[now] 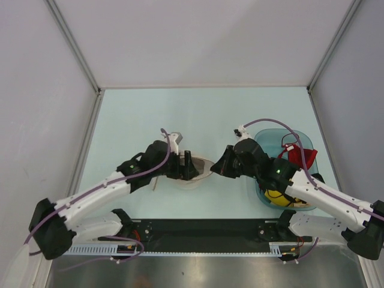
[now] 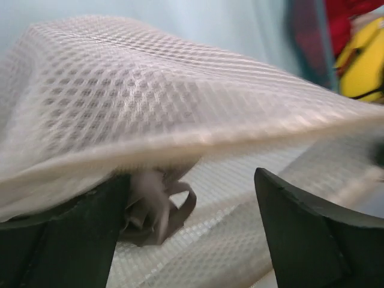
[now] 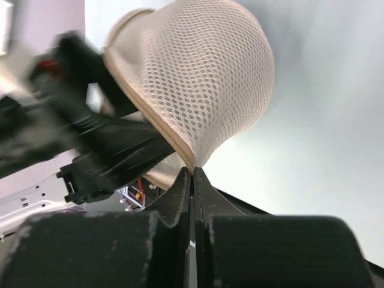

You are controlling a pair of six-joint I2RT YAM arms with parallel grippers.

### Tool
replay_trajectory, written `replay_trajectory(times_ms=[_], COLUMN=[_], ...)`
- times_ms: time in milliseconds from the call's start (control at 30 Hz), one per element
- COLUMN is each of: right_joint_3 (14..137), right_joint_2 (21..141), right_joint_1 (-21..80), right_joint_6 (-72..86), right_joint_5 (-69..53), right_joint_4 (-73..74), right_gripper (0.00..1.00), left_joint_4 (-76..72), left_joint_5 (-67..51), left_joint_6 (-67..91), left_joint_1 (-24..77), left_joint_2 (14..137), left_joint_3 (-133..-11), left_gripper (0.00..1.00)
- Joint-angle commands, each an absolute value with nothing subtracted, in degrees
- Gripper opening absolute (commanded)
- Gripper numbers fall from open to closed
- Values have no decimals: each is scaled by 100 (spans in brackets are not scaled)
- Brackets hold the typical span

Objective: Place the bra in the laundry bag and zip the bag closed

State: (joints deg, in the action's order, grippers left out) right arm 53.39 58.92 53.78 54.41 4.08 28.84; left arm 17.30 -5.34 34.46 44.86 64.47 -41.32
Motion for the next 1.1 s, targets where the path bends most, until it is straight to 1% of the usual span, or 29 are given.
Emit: replay_trajectory(times_ms=[0,33,100,300,433,600,733,767,800,833,933,1067], right_joint_3=[5449,5423,5414,5432,5423,5423,5388,5379,5370,5370,5370,5361], right_joint_2=[5783,5801,5888,6161,6179,6170,6144,6135,6143,6144,6179,6144], right_joint_1=[5195,5151,5107,5098,5098,5098,5089,5089,5080,5089,5071,5054], right_joint_6=[5133,5098,5019,4931,4940,4896,4878,4887,4887,4878,4834,4816], right_joint_5=[299,255,115,-123,-167,-211,-202,-211,-228,-246,-299,-299], right_joint_4=[2953,2901,2839,2690,2654,2733,2707,2690,2689,2672,2663,2663], right_gripper=[0,0,0,0,0,0,0,0,0,0,0,0], left_joint_4=[2671,2759,2952,3103,3208,3050,2726,2603,2436,2139,1943,1749], left_joint_5=[-519,-588,-676,-571,-272,-1175,-1265,-1344,-1519,-1581,-1354,-1012], left_joint_6=[3077,3050,3006,3032,3208,3050,3181,3312,3374,3427,3717,4104], left_joint_1=[4412,4395,4360,4114,3859,3771,3771,3771,3771,3771,3771,3762], left_joint_2=[5503,5328,5221,5124,5238,5816,6003,5994,5977,5968,5985,5749], left_joint_3=[-4499,-4517,-4561,-4369,-4307,-4298,-4088,-3878,-3763,-3649,-3323,-2884], left_gripper=[97,99,100,98,97,88,84,83,81,75,62,57])
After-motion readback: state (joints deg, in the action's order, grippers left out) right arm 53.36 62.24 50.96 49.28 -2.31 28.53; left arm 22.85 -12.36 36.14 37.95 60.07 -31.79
